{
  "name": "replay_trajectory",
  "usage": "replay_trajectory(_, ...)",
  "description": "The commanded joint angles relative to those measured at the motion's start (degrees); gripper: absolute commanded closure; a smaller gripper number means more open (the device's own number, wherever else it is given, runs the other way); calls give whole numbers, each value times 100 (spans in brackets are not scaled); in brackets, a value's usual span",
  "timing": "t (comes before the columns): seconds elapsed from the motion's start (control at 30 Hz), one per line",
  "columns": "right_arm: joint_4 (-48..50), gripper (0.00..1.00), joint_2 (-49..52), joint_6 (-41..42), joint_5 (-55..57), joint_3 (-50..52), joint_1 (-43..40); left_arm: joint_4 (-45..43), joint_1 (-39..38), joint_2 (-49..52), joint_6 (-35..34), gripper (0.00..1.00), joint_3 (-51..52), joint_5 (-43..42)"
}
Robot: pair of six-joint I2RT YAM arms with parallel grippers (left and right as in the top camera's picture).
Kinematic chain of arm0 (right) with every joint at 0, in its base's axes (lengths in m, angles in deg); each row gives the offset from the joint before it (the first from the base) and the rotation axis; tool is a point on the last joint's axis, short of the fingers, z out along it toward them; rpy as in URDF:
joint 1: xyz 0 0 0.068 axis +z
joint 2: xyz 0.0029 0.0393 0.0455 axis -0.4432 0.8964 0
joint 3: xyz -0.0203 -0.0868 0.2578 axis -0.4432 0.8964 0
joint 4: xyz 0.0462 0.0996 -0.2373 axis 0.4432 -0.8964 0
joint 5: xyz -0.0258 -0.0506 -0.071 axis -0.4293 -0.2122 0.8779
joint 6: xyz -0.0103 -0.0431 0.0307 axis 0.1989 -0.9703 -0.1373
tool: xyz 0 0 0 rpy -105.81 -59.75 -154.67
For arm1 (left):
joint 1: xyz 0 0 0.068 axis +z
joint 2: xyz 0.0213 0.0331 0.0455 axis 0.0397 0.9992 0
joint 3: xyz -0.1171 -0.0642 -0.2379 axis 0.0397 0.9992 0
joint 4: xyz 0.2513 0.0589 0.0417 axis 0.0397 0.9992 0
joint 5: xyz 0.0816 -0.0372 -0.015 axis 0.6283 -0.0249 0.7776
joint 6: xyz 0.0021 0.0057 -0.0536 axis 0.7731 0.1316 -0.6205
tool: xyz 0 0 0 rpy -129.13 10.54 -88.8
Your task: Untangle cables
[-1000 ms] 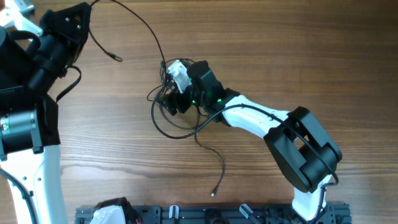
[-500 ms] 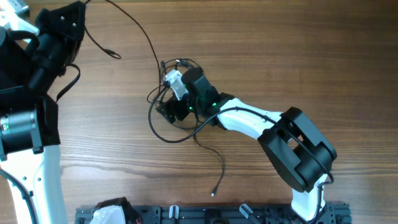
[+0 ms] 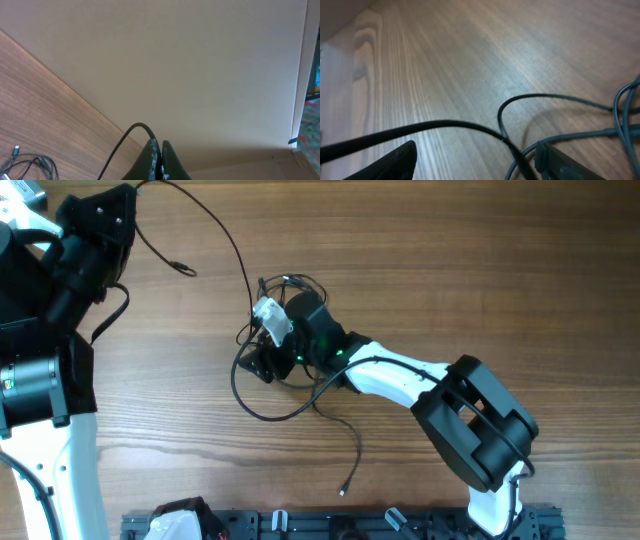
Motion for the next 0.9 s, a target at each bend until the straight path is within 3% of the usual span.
replay_trajectory(0.0, 247, 23, 125, -96, 380, -15, 0, -15, 26, -24, -55, 96, -22, 52)
replay_trajectory(0.13, 319, 33, 133, 57, 378, -15, 85, -15, 26, -24, -52, 96, -22, 52)
replay_trajectory(0.2, 310, 47, 136, 55, 380, -15, 92, -17, 26, -24, -55, 96, -22, 55)
replay_trajectory(0.47, 520, 41, 518, 55, 382, -15, 92, -17, 26, -24, -52, 96, -22, 55)
replay_trajectory(0.7, 1040, 53, 682, 267, 400, -17, 85, -17, 26, -24, -52, 96, -22, 55)
replay_trajectory(0.87, 1497, 52, 680, 743, 376, -17, 85, -15, 26, -9, -50, 96, -22, 55)
